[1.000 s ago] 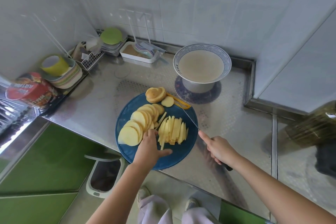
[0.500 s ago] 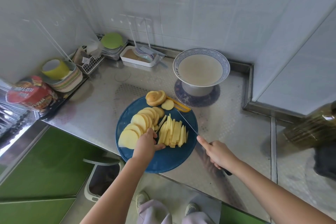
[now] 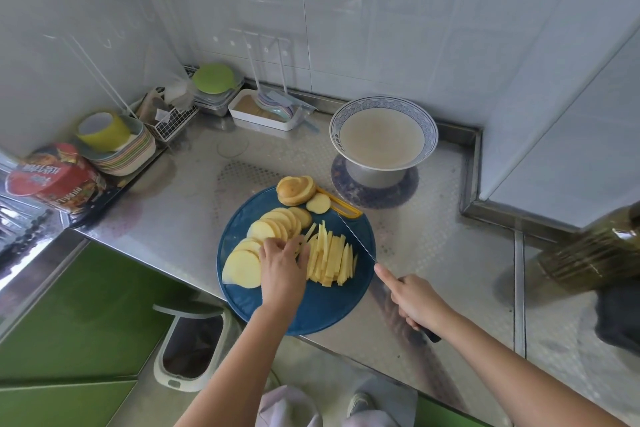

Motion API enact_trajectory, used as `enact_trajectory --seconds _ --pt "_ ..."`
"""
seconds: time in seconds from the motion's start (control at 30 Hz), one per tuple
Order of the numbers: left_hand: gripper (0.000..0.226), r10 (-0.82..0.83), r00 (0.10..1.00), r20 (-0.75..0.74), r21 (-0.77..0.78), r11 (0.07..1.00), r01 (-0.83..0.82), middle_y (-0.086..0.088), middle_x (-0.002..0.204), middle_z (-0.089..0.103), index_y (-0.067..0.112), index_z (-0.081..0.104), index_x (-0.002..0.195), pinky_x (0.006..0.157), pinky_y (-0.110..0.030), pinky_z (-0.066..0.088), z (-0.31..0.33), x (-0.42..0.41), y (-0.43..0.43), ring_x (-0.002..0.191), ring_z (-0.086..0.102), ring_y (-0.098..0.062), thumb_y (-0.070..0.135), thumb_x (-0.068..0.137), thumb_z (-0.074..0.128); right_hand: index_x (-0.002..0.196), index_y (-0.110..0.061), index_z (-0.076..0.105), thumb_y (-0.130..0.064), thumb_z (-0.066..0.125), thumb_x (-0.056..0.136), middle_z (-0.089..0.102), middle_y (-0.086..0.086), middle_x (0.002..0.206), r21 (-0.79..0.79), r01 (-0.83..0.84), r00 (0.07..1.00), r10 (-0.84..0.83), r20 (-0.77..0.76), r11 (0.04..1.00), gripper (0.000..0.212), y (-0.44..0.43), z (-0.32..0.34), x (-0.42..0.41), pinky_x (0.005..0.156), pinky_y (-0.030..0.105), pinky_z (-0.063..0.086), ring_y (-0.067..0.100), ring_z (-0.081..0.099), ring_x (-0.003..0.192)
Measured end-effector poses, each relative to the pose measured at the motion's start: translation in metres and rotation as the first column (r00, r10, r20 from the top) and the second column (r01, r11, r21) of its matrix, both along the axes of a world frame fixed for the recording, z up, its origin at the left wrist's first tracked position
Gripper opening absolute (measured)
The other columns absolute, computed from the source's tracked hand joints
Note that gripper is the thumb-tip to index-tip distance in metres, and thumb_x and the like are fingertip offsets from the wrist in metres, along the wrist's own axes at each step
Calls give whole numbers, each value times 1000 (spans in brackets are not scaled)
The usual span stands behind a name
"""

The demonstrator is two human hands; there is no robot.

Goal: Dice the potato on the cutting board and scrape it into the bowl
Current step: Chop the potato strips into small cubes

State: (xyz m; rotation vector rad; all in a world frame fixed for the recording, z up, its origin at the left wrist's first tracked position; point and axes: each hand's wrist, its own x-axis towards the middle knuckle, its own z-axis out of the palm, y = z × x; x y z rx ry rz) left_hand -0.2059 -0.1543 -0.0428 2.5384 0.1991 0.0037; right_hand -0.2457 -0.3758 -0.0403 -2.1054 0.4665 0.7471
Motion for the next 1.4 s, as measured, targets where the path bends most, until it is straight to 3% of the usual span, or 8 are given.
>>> enact_trajectory --seconds 0.1,0.3,0.5,0.63,1.03,1.2,1.3,1.4 --pt "55 -178 980 -91 186 964 192 -7 122 39 28 45 142 98 -34 33 6 32 5 111 35 -26 3 93 41 56 -17 27 -73 34 91 32 -2 42 20 8 1000 -8 -5 1000 66 0 0 0 45 25 34 15 32 34" --pt "48 -350 894 -281 425 790 443 -5 125 36 39 40 140 103 -39 29 12 68 7 117 34 -27 17 98 38 57 -17 28 -72 33 91 34 -1 45 15 12 1000 -11 -13 1000 65 1 0 0 43 25 33 14 31 35" --pt "44 -346 908 -237 428 802 417 -4 129 34 33 49 133 103 -38 26 5 62 8 118 32 -27 15 94 41 56 -17 29 -72 31 92 36 -4 40 -7 -6 1000 6 4 1000 66 1 -2 0 45 24 37 12 36 32" --pt "33 -222 953 -207 396 872 289 -6 129 41 18 63 119 103 -35 26 9 61 2 121 34 -26 32 99 40 55 -18 30 -72 32 92 36 -3 41 -7 -1 1000 1 -1 1000 66 0 -2 2 44 25 35 12 35 32" --pt "38 -193 921 -340 416 847 331 -13 131 46 4 59 118 105 -38 29 28 72 -8 123 35 -30 33 100 42 55 -17 31 -74 31 91 38 -3 42 -8 -8 1000 8 -4 1000 67 1 -4 2 45 24 37 11 37 33" --pt "69 -122 964 -235 199 965 171 -16 139 40 1 37 138 108 -37 26 23 36 -32 128 35 -30 54 95 40 53 -17 29 -74 30 91 38 -3 38 -5 -8 1000 8 4 1000 69 0 -1 3 48 25 39 13 38 32" --pt "110 -18 962 -272 258 962 91 -17 148 28 -2 7 149 114 -37 20 12 21 -55 137 27 -31 73 80 50 53 -16 31 -74 31 92 40 -2 38 -2 -3 1000 3 3 1000 70 -1 1 3 50 25 42 14 40 32" --pt "123 65 950 -305 335 941 43 -18 148 25 -3 -2 149 115 -38 17 -1 13 -70 137 24 -32 76 74 54 51 -16 32 -72 32 93 39 -3 35 8 0 1000 -1 14 1000 71 -1 3 3 52 26 43 13 40 30"
